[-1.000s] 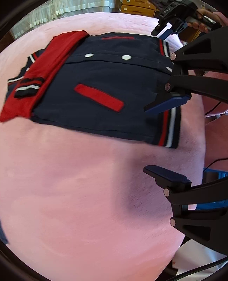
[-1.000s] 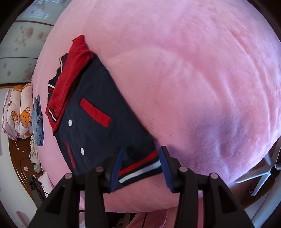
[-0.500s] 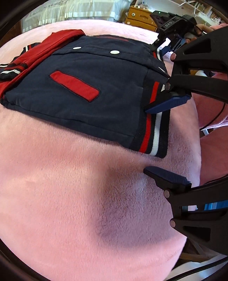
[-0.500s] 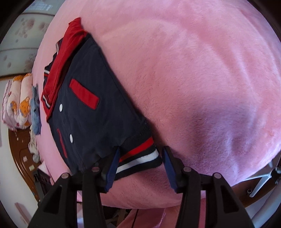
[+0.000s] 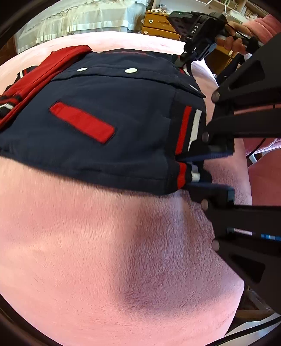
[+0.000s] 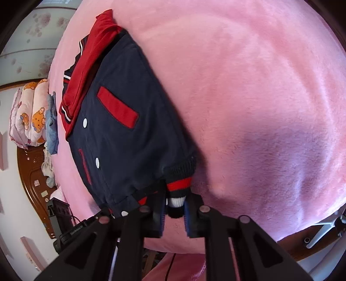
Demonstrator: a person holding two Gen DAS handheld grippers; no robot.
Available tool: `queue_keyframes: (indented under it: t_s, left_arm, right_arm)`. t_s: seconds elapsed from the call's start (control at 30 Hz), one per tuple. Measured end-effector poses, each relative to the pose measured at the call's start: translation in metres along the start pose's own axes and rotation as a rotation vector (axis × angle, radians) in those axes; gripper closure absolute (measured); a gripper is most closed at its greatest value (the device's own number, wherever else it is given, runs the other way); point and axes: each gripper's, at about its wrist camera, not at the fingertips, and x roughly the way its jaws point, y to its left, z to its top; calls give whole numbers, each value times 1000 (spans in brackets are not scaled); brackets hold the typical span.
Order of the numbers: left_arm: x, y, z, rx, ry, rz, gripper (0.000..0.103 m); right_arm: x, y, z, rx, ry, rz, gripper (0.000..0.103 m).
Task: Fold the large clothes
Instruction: 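Grasp the striped ribbed hem with the left gripper while the right gripper grasps it too, then lift the hem with both grippers and fold it over onto the collar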
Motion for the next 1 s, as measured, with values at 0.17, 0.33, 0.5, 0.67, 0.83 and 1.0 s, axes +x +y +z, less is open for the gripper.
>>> queue_keyframes:
  t_s: [0.17, 0.33, 0.5, 0.67, 0.83, 1.0]
  left_arm:
    - [-3, -10, -4, -45, -25, 30, 93]
    - [-23, -30, -13, -60, -68, -6, 94]
    - [-60, -57, -3, -20, -137, -64, 94]
    - [-104, -77, 25, -19, -230, -151, 94]
    - [-136, -93, 57, -80, -355, -247, 94]
    - [-151, -82, 88, -168, -431, -291, 94]
  right_arm:
    - [-4, 16, 0, -48, -6, 16, 92]
    - [-18, 28, 5, -25, -18, 100, 93]
    - [-35, 56, 17, -43, -33, 214, 93]
    - [-52, 84, 36, -63, -62, 325, 93]
    - [-72, 103, 63, -40, -128, 436, 93]
    - [-82, 112, 96, -10, -187, 493, 93]
